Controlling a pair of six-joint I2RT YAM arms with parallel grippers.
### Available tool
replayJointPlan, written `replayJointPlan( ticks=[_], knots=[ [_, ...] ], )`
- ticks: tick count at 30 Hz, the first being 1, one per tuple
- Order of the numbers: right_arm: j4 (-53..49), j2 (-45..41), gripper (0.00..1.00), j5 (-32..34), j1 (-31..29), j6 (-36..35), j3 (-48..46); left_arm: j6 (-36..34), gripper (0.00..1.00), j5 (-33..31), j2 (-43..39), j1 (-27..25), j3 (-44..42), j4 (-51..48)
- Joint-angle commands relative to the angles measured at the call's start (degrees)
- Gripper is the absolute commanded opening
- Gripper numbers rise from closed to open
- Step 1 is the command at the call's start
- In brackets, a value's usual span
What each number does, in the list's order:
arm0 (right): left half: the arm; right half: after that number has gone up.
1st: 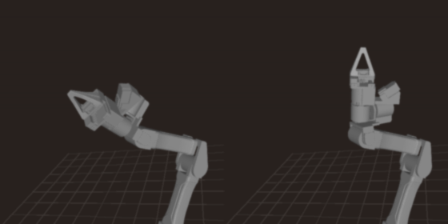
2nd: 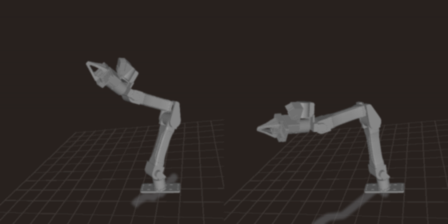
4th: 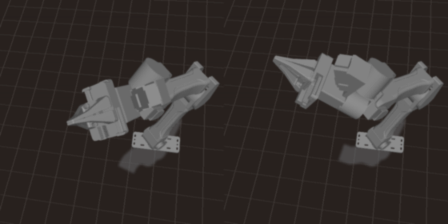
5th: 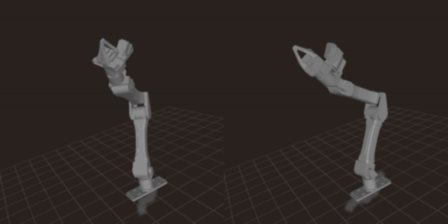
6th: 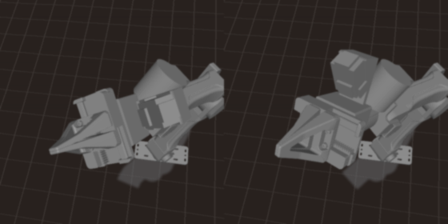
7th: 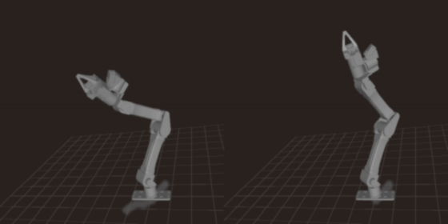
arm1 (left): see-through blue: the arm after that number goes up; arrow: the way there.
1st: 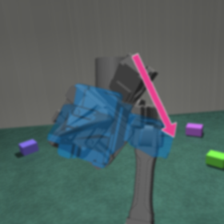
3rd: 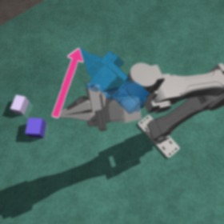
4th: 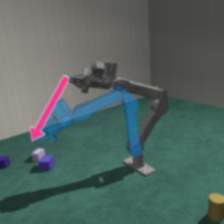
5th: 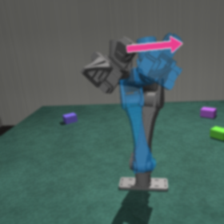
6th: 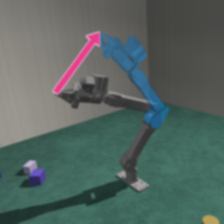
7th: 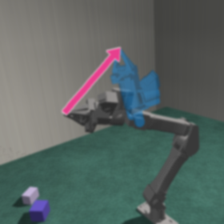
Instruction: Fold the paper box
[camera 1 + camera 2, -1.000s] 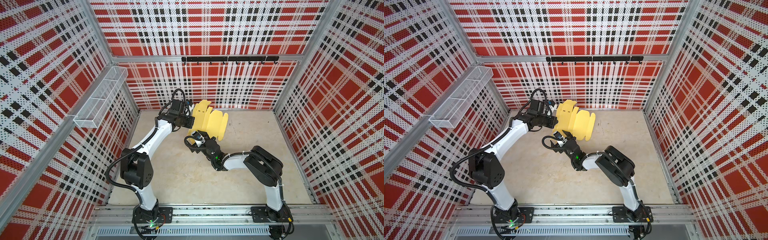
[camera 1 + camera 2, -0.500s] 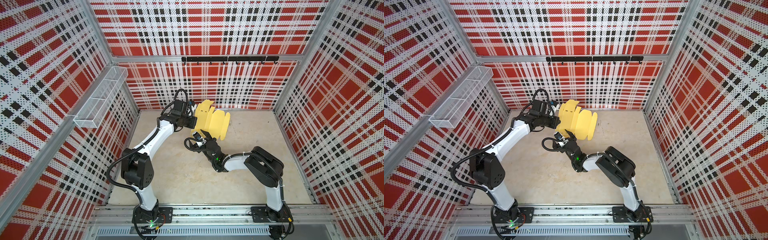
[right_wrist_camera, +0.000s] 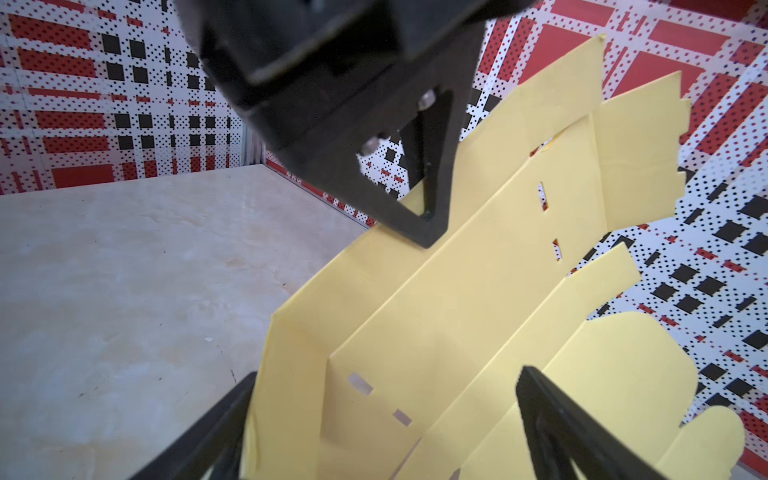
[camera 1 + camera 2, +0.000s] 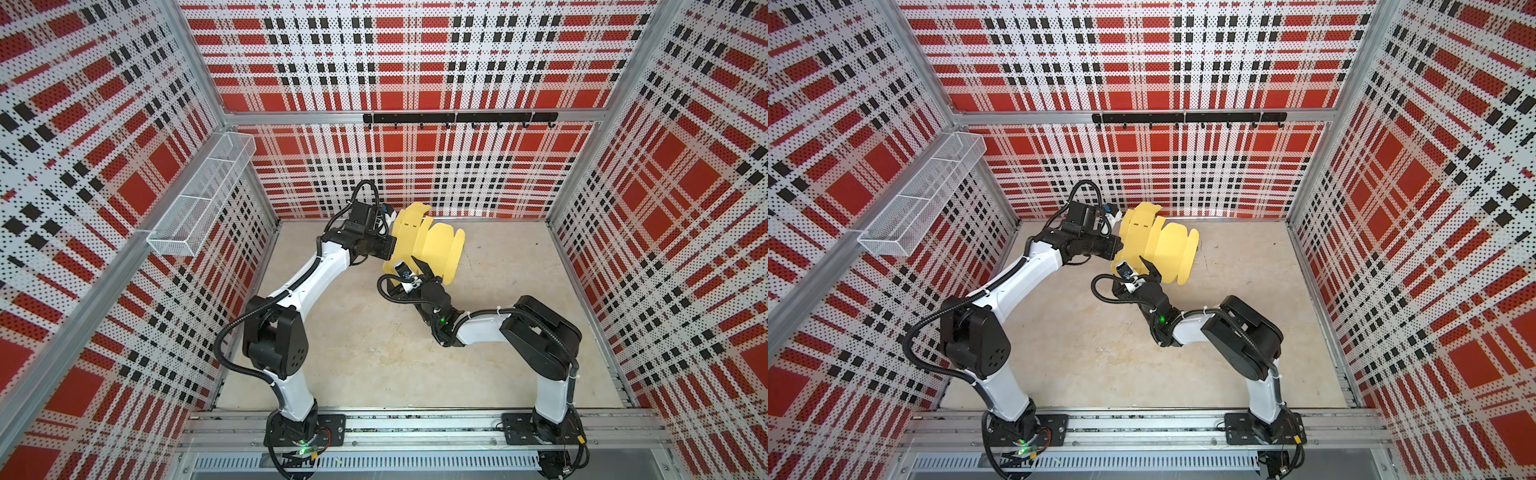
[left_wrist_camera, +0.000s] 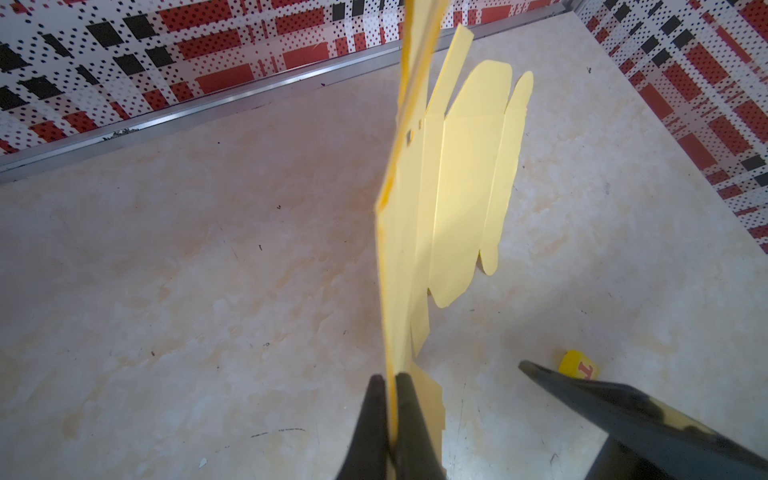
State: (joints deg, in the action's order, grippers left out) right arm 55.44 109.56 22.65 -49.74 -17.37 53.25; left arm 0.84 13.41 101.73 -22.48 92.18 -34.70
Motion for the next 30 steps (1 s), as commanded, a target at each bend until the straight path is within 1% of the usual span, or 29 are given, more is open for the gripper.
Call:
replayJointPlan(
  ticks=[1,6,16,19,22,27,30],
  knots=[
    [4.80,-2.51,0.96,1.31,1.19,-0.82,-1.34,-0.54,0.00,-0.21,-0.66,-0.66,-0.51,1.12],
    [4.79,-3.18,0.96,1.06,2.32,1.36,-2.22,-0.44,0.00,0.22,-0.75,-0.78,0.01,0.82],
    [4.48,-2.50,0.96,-0.64,2.72,1.64,-0.64,0.70,0.00,1.18,-0.57,-0.61,-0.50,1.56],
    [3.67,-2.76,0.96,-0.16,2.98,2.19,-0.07,0.90,0.00,1.95,-1.00,-0.66,-0.51,1.47],
    [4.98,-1.96,0.96,0.27,3.37,3.58,-0.27,0.88,0.00,1.89,-0.77,-0.56,-0.68,1.82],
    [5.67,-1.21,0.96,1.63,3.86,7.22,0.77,0.65,0.00,2.17,-1.02,-0.86,-0.34,1.48],
    [6.17,-0.30,0.96,1.06,3.86,6.63,1.69,0.64,0.00,1.71,-0.73,-0.75,-0.45,1.74]
  ],
)
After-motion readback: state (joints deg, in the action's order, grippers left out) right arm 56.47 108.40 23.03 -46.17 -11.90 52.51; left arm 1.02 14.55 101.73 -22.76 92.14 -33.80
